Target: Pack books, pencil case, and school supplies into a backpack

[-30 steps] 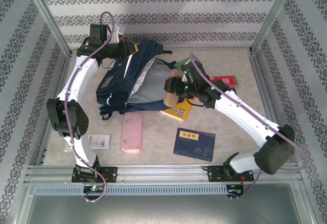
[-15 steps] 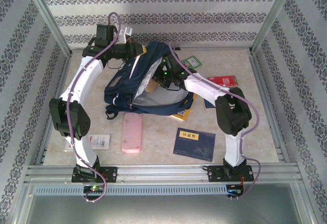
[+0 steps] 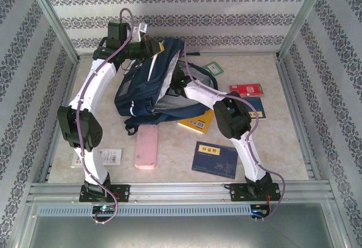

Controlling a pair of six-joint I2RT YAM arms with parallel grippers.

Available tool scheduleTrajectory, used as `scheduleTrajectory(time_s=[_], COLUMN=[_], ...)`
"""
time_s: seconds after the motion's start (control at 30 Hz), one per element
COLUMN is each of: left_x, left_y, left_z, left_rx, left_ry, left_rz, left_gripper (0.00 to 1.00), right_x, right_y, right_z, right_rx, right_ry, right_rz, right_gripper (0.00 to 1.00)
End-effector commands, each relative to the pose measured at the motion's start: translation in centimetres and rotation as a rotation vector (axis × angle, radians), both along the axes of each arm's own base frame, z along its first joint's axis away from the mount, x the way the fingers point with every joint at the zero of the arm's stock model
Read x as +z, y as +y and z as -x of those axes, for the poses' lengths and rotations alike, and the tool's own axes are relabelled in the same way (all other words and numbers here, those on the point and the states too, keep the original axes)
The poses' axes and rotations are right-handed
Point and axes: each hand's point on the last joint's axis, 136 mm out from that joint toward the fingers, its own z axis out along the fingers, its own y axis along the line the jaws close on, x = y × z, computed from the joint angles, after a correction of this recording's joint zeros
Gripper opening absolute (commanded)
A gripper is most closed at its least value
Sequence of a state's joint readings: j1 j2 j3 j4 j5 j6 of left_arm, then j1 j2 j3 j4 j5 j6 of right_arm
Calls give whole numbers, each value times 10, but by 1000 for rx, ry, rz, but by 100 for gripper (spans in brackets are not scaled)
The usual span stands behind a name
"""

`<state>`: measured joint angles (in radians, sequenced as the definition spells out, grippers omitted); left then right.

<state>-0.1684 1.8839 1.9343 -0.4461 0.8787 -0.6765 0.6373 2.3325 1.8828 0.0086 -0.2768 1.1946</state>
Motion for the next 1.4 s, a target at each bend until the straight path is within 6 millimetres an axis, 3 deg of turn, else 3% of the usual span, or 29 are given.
scheduleTrajectory(time_s=[0.0, 0.13, 0.27, 0.37, 0.53, 0.77, 1.0, 1.07, 1.1, 1.2, 1.3, 1.33, 1.37], left_x=[57, 48, 27, 12, -6, -33, -64, -73, -77, -83, -77, -73, -70], left_y=[-15, -3, 32, 55, 72, 53, 9, -1, -3, 4, 24, 34, 42], left_z=[14, 6, -13, -27, -43, -57, -51, -47, -45, -33, -13, -6, 4], left_rx=[-101, -72, 30, 120, 236, 226, 135, 116, 117, 138, 210, 265, 299], left_ry=[-201, -203, -182, -163, -131, -86, -44, -31, -22, -4, -12, -7, 12], left_rz=[22, -13, -100, -156, -188, -175, -206, -231, -254, -347, -434, -451, -446], left_gripper=[0, 0, 0, 0, 0, 0, 1, 14, 27, 52, 72, 93, 100], right_x=[34, 42, 55, 70, 87, 101, 81, 75, 73, 78, 83, 85, 87], right_y=[7, -5, -18, -35, -66, -106, -146, -167, -180, -200, -221, -226, -231], right_z=[6, 12, 25, 35, 50, 81, 123, 131, 135, 147, 164, 169, 174], right_rx=[40, 76, 114, 104, 70, 69, 55, 3, -27, -41, -42, -50, -54], right_ry=[-102, -128, -181, -248, -301, -337, -270, -251, -245, -279, -296, -303, -308], right_rz=[1, 25, 94, 125, 157, 364, 545, 586, 627, 704, 779, 792, 799], right_gripper=[98, 98, 98, 98, 97, 95, 94, 93, 92, 92, 92, 93, 94])
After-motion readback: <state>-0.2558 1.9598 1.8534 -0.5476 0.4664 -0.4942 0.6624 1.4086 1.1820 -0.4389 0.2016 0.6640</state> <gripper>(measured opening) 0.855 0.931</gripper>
